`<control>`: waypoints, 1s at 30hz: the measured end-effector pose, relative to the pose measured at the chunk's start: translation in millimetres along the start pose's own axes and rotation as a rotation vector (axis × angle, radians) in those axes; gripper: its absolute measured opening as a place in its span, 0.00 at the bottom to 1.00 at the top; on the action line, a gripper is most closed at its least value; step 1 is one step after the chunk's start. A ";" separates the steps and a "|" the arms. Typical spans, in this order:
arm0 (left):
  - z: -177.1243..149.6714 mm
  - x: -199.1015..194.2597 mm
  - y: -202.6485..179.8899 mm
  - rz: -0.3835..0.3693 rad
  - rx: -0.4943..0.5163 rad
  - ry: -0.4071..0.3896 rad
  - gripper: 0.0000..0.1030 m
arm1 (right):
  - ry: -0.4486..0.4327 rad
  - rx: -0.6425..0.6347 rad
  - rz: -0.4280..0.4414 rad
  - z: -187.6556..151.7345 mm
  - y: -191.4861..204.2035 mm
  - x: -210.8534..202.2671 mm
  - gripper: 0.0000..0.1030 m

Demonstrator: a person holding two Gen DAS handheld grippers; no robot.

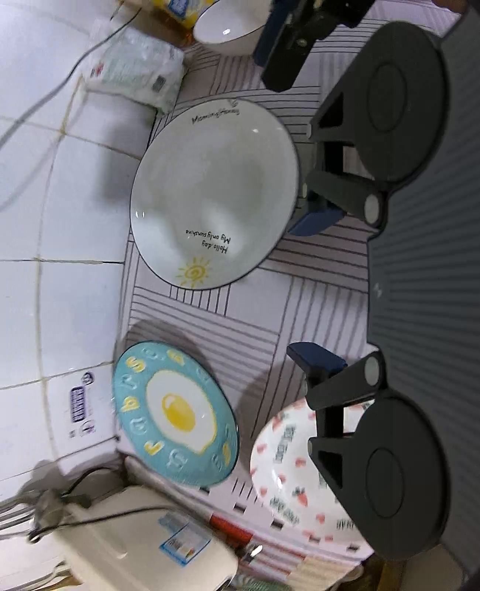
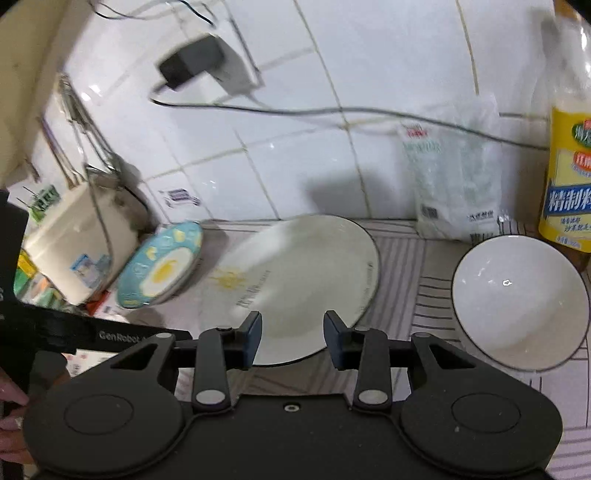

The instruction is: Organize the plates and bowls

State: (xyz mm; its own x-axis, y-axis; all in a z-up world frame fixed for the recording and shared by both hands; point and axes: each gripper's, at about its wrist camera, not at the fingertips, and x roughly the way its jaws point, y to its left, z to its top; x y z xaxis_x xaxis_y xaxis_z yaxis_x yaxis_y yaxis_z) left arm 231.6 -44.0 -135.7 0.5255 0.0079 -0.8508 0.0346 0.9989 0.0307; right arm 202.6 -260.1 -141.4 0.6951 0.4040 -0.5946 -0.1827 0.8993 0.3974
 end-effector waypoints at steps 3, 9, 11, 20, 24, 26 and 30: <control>-10.6 -19.3 5.2 -0.001 0.012 -0.022 0.67 | -0.017 -0.037 0.017 -4.1 16.8 -15.9 0.41; -35.0 -52.0 23.9 0.058 0.016 -0.128 0.71 | -0.042 -0.068 0.016 -11.6 46.0 -35.3 0.61; -41.6 -60.1 34.4 0.049 -0.002 -0.134 0.72 | -0.054 -0.075 0.006 -14.6 54.8 -40.2 0.63; -67.0 -92.8 75.1 0.103 -0.058 -0.182 0.73 | -0.045 -0.039 0.028 -40.2 88.8 -55.0 0.69; -75.5 -100.1 94.3 0.097 -0.072 -0.177 0.74 | -0.031 -0.055 0.048 -50.1 108.7 -52.2 0.69; -80.3 -99.4 101.9 0.115 -0.068 -0.167 0.75 | -0.029 -0.062 0.053 -53.6 118.3 -51.3 0.70; -93.4 -97.8 117.1 0.119 -0.059 -0.165 0.80 | -0.037 -0.098 0.041 -62.0 141.4 -51.7 0.70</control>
State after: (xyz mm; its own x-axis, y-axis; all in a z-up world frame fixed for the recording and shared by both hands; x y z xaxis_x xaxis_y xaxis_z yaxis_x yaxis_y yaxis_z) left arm 104.8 76.5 -97.9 0.6548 0.1232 -0.7457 -0.0833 0.9924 0.0909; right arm 97.7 -143.4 -97.8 0.7105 0.4360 -0.5524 -0.2773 0.8949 0.3497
